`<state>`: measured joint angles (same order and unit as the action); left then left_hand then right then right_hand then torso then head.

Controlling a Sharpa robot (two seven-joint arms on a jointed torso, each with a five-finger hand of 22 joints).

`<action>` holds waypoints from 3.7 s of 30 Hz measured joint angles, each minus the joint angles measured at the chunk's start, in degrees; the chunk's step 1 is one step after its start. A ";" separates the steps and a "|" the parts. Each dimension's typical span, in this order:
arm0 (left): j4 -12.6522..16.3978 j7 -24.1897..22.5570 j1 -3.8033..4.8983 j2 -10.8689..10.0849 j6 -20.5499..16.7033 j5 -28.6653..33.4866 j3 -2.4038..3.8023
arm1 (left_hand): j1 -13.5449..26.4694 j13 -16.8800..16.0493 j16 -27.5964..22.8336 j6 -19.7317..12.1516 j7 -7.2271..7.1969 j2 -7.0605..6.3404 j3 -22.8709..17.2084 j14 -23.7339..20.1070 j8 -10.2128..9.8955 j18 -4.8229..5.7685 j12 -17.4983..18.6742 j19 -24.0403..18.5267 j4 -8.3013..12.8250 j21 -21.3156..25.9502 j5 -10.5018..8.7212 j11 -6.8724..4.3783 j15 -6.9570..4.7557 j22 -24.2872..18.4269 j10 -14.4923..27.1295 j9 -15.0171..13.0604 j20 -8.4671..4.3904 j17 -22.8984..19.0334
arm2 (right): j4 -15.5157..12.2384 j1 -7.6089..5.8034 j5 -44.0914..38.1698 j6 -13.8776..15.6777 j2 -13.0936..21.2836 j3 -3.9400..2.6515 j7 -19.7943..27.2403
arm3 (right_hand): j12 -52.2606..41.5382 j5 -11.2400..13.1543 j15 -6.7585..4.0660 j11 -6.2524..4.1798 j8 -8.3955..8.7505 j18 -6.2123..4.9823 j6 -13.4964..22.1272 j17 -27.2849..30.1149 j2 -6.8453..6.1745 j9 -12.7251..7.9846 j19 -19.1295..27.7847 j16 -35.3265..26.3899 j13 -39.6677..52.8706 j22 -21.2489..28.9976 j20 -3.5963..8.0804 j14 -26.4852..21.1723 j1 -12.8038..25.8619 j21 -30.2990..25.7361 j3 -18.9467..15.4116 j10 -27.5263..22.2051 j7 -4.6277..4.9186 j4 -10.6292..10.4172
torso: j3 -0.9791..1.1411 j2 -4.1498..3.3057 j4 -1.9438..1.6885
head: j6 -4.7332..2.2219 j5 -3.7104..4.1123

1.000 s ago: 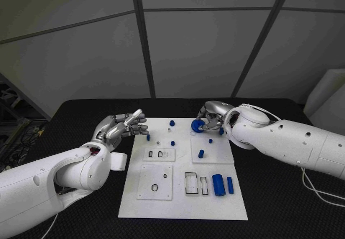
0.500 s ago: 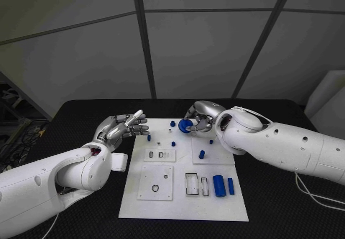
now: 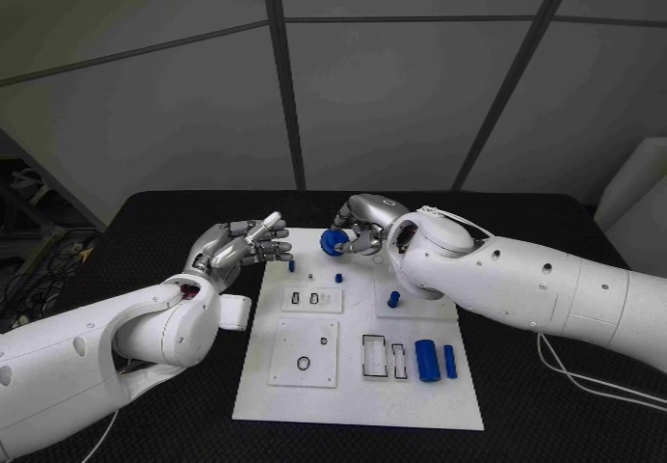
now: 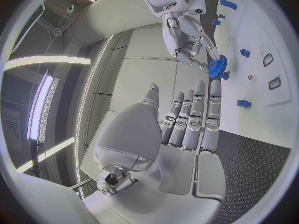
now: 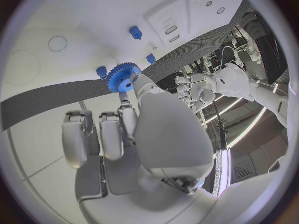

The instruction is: Assemble the parts on the task board

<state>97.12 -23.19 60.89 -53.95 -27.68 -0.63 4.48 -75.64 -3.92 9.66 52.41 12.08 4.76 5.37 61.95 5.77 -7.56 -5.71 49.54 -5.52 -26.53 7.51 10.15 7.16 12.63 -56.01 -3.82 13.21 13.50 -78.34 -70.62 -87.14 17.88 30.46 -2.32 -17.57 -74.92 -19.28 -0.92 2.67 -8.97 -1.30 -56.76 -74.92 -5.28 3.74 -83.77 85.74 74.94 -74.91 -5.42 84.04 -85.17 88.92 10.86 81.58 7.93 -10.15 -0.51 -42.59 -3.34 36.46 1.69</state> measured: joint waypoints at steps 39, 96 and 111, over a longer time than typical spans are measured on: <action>0.06 0.07 0.06 0.04 0.01 0.00 0.01 | 0.00 0.00 0.00 0.00 0.00 0.00 0.00 0.00 0.01 0.00 0.00 0.00 0.00 0.00 0.00 0.00 0.00 -0.02 0.00 0.00 0.00 -0.02 | 6.07 -0.15 -1.05 -3.21 -4.69 1.11 -1.56 | 1.14 0.58 0.00 0.51 -0.11 -0.01 -0.14 0.01 -0.61 0.03 0.00 0.00 -0.51 0.01 0.00 0.00 0.60 0.00 0.57 -0.51 0.11 -0.27 | 0.16 0.02 0.22 | 0.88 -0.35; -0.24 0.30 0.09 -0.23 -0.01 -0.01 0.01 | 0.00 0.06 -0.20 0.00 0.00 0.00 0.16 0.00 -0.21 -0.02 0.00 -0.21 0.16 0.00 0.00 -0.20 0.00 0.06 0.20 0.00 0.21 0.25 | -0.33 0.03 4.45 4.35 4.80 2.14 5.07 | 1.05 0.81 0.83 1.62 4.09 0.91 4.07 -0.02 -0.42 0.31 -0.39 1.47 0.01 -0.04 -0.81 -0.01 13.62 0.71 0.62 -1.21 1.19 -3.99 | 0.38 0.14 0.45 | 0.63 -0.19; -0.46 0.33 0.07 -0.18 -0.02 -0.01 0.00 | 0.00 0.05 -0.19 0.00 0.00 0.00 0.16 0.00 -0.20 -0.02 0.28 -0.21 0.16 0.00 0.00 -0.20 0.00 0.06 0.20 0.00 0.21 0.24 | -3.50 0.01 15.06 5.80 19.88 2.10 15.58 | 2.67 3.33 0.83 1.31 5.20 0.90 5.74 -0.01 -3.87 0.04 -0.39 1.27 -1.09 -0.03 -0.81 -0.01 5.50 0.25 -1.35 -1.96 1.18 0.75 | 0.87 0.60 1.44 | 0.06 0.79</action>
<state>96.66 -22.86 60.96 -54.13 -27.71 -0.64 4.48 -75.64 -3.87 9.47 52.41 12.08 4.76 5.52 61.95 5.57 -7.58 -5.43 49.33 -5.36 -26.53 7.50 9.95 7.16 12.69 -55.81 -3.82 13.42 13.74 -81.84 -70.61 -72.08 23.68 50.34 -0.22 -1.99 -72.25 -15.95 -0.09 3.98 -3.77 -0.39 -51.02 -74.93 -9.15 3.77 -84.16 87.00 73.84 -74.94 -6.23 84.03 -79.67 89.17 9.51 79.62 9.10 -9.40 0.36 -42.00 -1.90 36.52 2.48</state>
